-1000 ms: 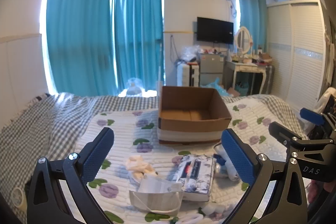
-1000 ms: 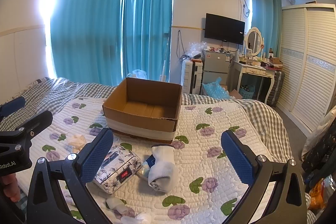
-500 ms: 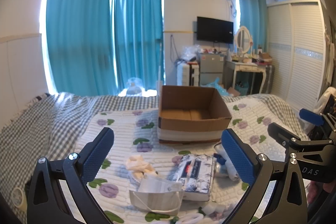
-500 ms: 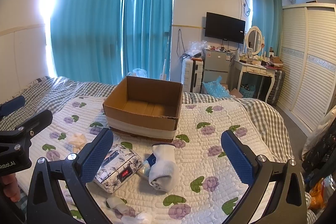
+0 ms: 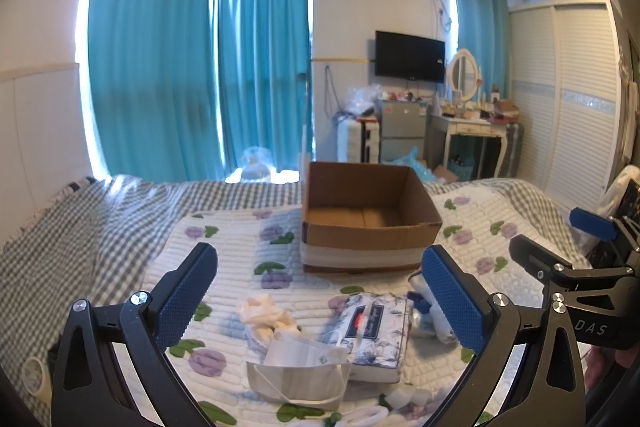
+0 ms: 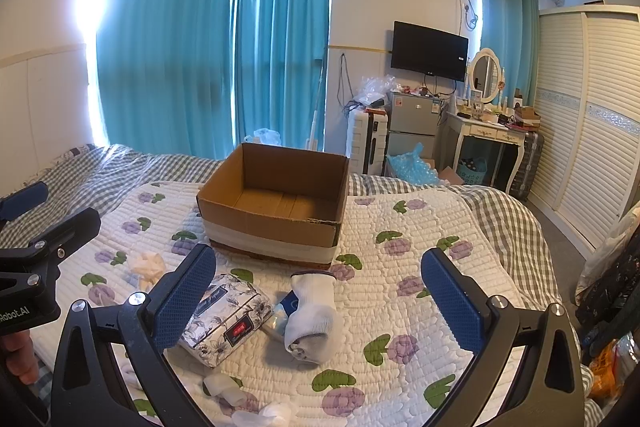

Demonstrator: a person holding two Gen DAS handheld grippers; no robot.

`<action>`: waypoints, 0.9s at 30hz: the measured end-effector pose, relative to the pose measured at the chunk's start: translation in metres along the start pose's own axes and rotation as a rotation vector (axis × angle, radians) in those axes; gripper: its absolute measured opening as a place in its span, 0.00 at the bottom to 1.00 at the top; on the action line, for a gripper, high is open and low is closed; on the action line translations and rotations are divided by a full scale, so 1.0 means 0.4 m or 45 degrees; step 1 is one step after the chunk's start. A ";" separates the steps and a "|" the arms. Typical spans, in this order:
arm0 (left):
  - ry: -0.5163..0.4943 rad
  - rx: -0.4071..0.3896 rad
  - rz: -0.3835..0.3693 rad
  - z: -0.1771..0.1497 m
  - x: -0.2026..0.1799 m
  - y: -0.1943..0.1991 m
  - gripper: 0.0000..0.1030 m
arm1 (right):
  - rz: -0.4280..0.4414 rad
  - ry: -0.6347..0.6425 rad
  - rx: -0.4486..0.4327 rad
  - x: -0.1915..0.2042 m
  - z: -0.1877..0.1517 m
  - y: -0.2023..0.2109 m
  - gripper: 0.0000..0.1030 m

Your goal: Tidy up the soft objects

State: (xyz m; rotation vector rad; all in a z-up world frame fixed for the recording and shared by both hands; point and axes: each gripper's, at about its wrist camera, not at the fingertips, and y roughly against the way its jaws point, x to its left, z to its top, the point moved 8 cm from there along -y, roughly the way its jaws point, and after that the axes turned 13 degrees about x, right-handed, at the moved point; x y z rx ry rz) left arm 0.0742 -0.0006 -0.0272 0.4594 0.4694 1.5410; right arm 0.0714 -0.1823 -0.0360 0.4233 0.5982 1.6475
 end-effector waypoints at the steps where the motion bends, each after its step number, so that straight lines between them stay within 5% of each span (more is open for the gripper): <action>1: 0.000 0.000 -0.001 0.000 0.000 0.000 1.00 | -0.001 0.001 0.001 -0.001 0.002 0.000 1.00; 27: -0.002 0.001 -0.001 -0.001 -0.004 -0.005 1.00 | 0.003 0.007 0.007 0.008 -0.006 -0.001 1.00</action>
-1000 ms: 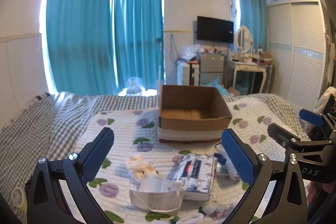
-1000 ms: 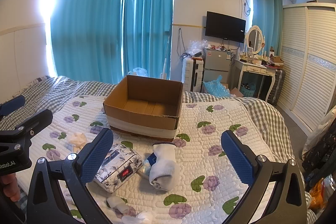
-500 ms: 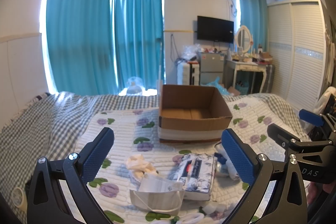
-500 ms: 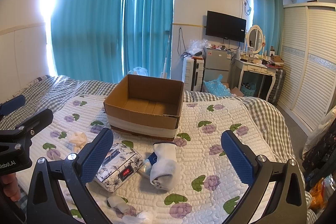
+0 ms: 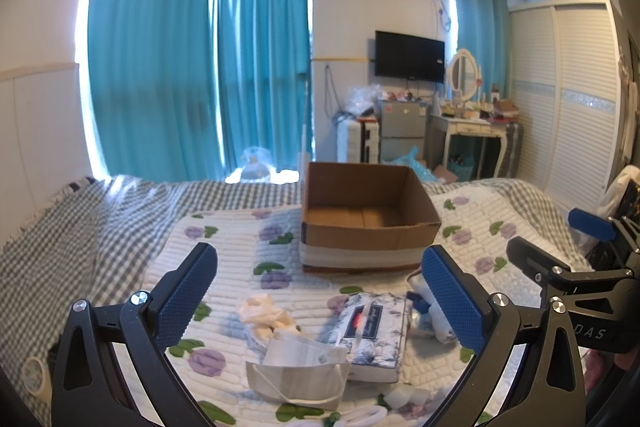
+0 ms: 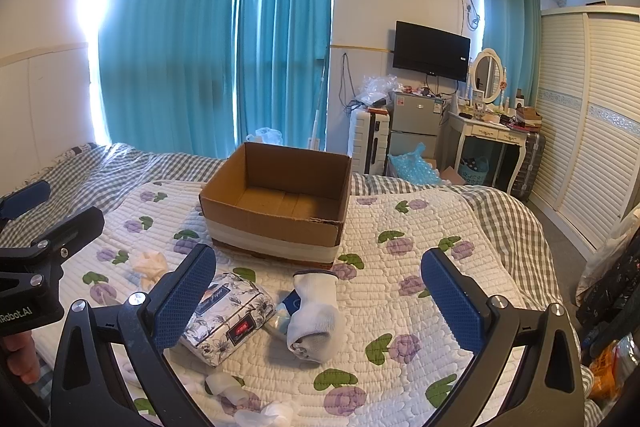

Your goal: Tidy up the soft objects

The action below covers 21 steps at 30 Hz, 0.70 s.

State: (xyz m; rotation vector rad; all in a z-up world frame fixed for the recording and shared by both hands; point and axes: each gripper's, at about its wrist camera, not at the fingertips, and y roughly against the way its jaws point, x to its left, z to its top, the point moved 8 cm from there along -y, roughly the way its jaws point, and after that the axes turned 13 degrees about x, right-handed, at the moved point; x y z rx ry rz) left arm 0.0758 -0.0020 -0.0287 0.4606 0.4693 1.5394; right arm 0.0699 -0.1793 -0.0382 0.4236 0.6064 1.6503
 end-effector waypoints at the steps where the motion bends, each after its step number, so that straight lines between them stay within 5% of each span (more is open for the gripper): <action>1: 0.001 -0.001 0.000 0.000 0.000 0.000 1.00 | 0.001 0.000 0.001 0.000 0.002 0.000 1.00; 13: -0.010 -0.067 0.004 0.030 -0.024 0.109 1.00 | -0.002 0.056 -0.008 -0.014 0.033 0.096 1.00; 21: -0.055 0.121 0.053 -0.068 -0.034 0.063 1.00 | 0.105 0.181 0.287 0.020 -0.113 0.009 1.00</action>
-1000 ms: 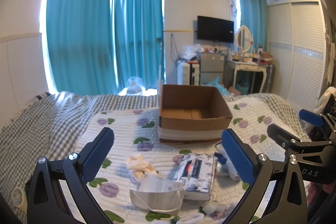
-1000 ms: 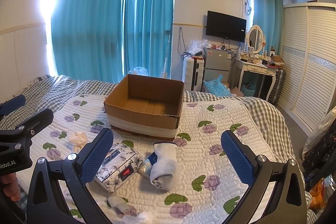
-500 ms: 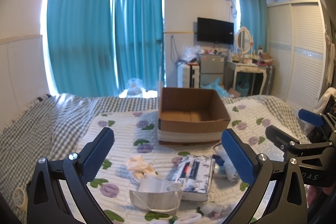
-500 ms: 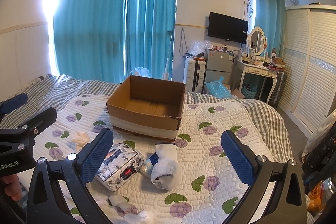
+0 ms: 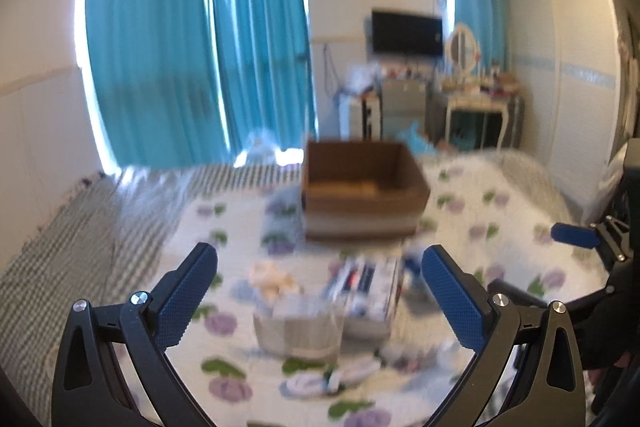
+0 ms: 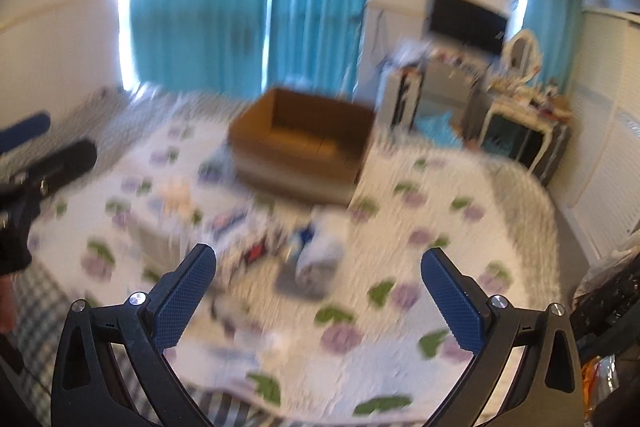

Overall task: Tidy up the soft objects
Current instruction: 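Grasp the white rolled towel with green band with left gripper while right grasps white translucent cloth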

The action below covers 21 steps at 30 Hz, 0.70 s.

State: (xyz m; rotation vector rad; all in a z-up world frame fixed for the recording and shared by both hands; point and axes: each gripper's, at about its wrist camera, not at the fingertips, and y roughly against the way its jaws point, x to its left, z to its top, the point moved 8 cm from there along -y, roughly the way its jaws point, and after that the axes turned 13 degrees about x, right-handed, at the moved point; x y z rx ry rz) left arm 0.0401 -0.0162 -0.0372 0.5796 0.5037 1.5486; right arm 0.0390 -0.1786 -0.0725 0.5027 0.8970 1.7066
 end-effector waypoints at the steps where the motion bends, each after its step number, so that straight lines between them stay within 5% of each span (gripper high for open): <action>1: -0.001 0.034 0.001 -0.020 0.002 -0.018 1.00 | 0.016 0.024 0.049 0.014 -0.026 -0.034 1.00; 10: -0.007 0.317 0.058 -0.213 0.016 -0.172 1.00 | 0.112 0.122 0.290 0.090 -0.170 -0.254 0.90; 15: 0.015 0.422 0.008 -0.276 0.006 -0.220 1.00 | 0.189 0.107 0.421 0.095 -0.206 -0.319 0.59; 16: 0.009 0.447 -0.006 -0.285 -0.002 -0.231 1.00 | 0.216 0.109 0.454 0.098 -0.215 -0.331 0.35; 17: 0.003 0.463 -0.013 -0.292 -0.008 -0.240 1.00 | 0.230 0.110 0.465 0.099 -0.218 -0.334 0.26; 21: -0.023 0.509 -0.039 -0.307 -0.024 -0.277 0.96 | 0.254 0.094 0.376 0.092 -0.193 -0.301 0.26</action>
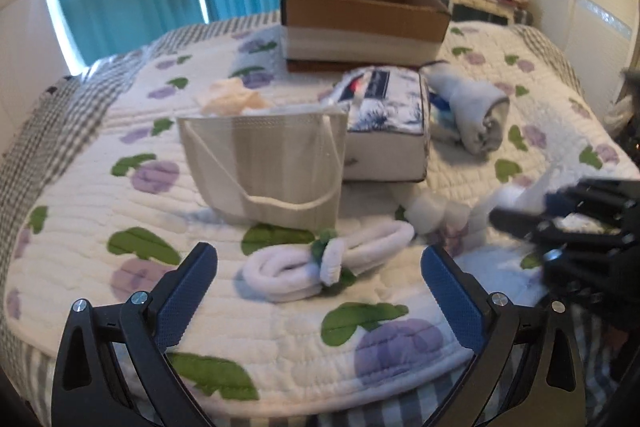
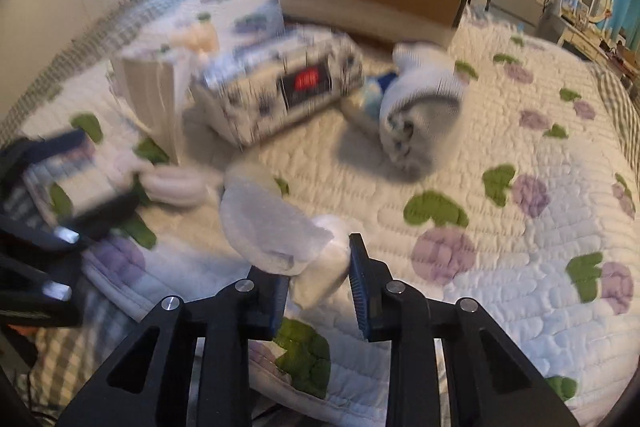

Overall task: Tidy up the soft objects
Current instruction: 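Grasp the white rolled towel with green band with left gripper while right grasps white translucent cloth, then carry both items over the cardboard box and open both grippers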

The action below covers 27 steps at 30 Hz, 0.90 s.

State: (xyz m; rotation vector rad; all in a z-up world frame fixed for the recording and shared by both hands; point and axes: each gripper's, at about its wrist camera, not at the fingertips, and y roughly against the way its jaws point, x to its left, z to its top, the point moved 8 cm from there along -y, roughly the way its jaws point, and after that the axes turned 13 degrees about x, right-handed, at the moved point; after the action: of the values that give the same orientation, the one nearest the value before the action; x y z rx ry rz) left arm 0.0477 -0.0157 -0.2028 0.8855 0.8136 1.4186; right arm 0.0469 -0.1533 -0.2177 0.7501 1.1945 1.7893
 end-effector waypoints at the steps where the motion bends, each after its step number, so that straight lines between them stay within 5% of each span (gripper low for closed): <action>1: 0.000 0.009 0.006 0.001 -0.002 -0.010 0.89 | 0.004 0.000 -0.015 0.000 0.004 0.009 0.26; 9: -0.058 0.116 0.015 -0.004 -0.028 -0.106 0.74 | 0.068 -0.021 -0.001 -0.005 0.016 -0.002 0.26; 17: -0.037 0.123 0.031 -0.010 -0.006 -0.103 0.40 | 0.093 -0.035 0.018 -0.003 0.001 -0.008 0.26; 27: -0.124 0.051 -0.019 -0.025 -0.041 0.016 0.32 | 0.034 -0.017 -0.050 0.008 0.000 0.055 0.26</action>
State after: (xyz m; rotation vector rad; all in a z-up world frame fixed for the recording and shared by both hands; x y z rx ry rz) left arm 0.0358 -0.0319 -0.2027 0.9697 0.7761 1.3398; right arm 0.0386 -0.1548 -0.1970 0.7571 1.1418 1.8215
